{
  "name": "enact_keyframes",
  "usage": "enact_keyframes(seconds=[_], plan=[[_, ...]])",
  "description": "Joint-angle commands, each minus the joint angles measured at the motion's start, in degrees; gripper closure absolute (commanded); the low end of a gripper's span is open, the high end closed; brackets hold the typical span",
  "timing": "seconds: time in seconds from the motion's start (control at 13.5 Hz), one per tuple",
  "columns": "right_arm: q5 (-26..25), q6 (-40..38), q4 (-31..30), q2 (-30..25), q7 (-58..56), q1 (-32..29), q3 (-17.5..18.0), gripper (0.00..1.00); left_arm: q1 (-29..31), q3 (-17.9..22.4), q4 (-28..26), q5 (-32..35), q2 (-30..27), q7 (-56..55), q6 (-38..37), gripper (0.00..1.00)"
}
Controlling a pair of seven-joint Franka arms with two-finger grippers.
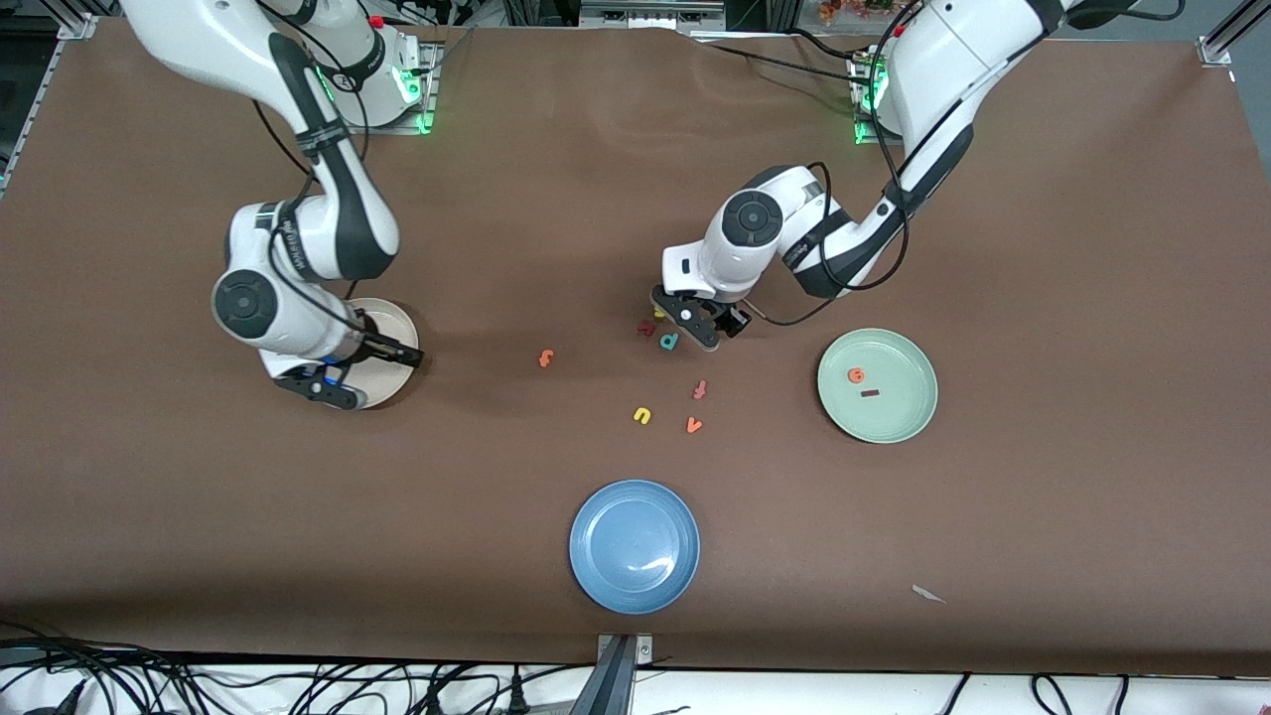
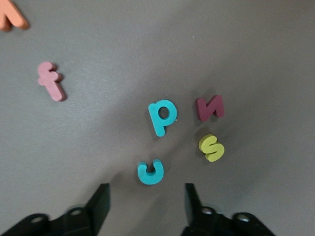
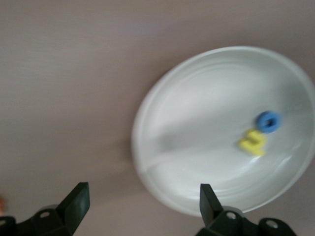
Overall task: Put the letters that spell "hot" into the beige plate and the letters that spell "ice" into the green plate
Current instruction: 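Grasp the teal c with the left gripper while the right gripper grasps the 3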
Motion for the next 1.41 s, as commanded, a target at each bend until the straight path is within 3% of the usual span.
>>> enact_keyframes(seconds=[0.0,0.3,0.67,1.04,1.19,1.26,1.34], plan=[[0.99,0.26,5.60,3.02,9.42,2.60,2.05,0.01,-1.06,0.22,1.45,2.46,1.62,-1.51,0.17,0.37],[0.90,8.85,8.60,9.08,21.92,9.81,2.06,0.01,-1.93,1.19,1.53,3.15,2.24,-2.48,0.52,0.36],[0.90,11.42,12.56,14.72,22.12,13.94,1.97,0.01,-2.29,2.33,3.56,4.74,3.91,-2.48,1.31,0.39],[0.90,11.60,12.48,16.30,22.12,15.27,1.97,0.14,-2.72,2.60,3.56,4.66,4.79,-2.65,1.40,0.42],[0.90,11.51,12.30,16.48,22.12,15.27,1.97,0.25,-2.81,2.60,3.56,4.65,4.79,-3.00,1.31,0.76],[0.90,11.42,12.30,16.48,22.20,15.27,1.97,0.25,-2.81,2.60,3.56,4.65,4.70,-3.70,1.31,0.94],[0.99,11.42,12.21,16.48,22.20,15.36,1.97,0.27,-2.81,2.60,3.56,4.65,4.70,-4.14,1.31,1.00]])
